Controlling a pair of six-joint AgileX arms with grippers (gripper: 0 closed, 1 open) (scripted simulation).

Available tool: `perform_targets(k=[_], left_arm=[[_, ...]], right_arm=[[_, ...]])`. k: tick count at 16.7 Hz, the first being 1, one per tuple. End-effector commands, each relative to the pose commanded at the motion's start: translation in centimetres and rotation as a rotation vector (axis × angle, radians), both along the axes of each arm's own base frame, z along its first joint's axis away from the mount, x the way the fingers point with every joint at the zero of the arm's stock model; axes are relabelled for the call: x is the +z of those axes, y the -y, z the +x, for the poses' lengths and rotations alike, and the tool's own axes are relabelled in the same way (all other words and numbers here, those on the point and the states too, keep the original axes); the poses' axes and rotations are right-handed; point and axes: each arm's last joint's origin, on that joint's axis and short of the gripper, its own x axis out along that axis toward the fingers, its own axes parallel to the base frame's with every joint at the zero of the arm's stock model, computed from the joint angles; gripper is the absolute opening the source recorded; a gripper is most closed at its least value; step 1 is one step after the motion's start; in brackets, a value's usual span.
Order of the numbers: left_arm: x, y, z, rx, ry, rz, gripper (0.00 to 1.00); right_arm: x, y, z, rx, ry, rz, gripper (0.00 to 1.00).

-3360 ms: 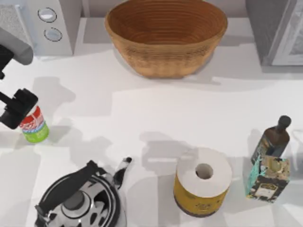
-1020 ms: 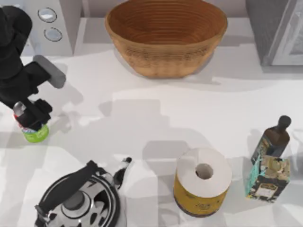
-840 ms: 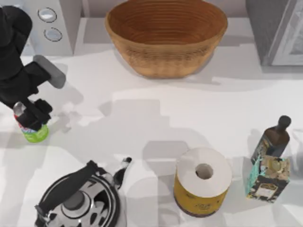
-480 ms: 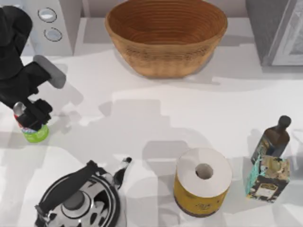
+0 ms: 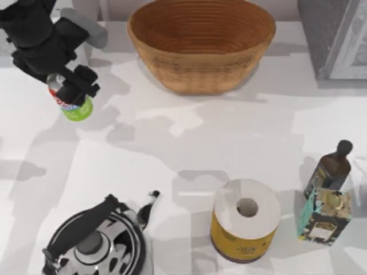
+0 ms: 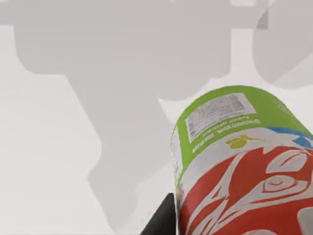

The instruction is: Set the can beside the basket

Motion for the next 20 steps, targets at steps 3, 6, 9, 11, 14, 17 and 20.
perform_targets(k=[3, 6, 9, 11, 14, 17, 20], left_arm=[[3.8, 4.2, 0.5, 0.098, 0.056, -0.082, 0.00], [5.5, 9.0, 0.2, 0.228, 0.034, -0.149, 0.00], [4.5, 13.8, -0.3, 0.390, -0.038, -0.162, 0.00], [2.5, 16.7, -0.7, 0.509, -0.093, -0.136, 0.00], [-1.7, 20.4, -1.4, 0.632, -0.163, -0.053, 0.00], [-4.8, 22.5, -2.2, 0.686, -0.197, 0.017, 0.00], [-5.1, 22.7, -2.3, 0.691, -0.200, 0.025, 0.00]], right_arm=[[0.0, 0.0, 0.0, 0.000, 0.000, 0.000, 1.00], [0.0, 0.0, 0.0, 0.000, 0.000, 0.000, 1.00], [0.0, 0.0, 0.0, 0.000, 0.000, 0.000, 1.00], [0.0, 0.0, 0.0, 0.000, 0.000, 0.000, 1.00], [0.0, 0.0, 0.0, 0.000, 0.000, 0.000, 1.00], [0.0, 0.0, 0.0, 0.000, 0.000, 0.000, 1.00], [0.0, 0.0, 0.0, 0.000, 0.000, 0.000, 1.00]])
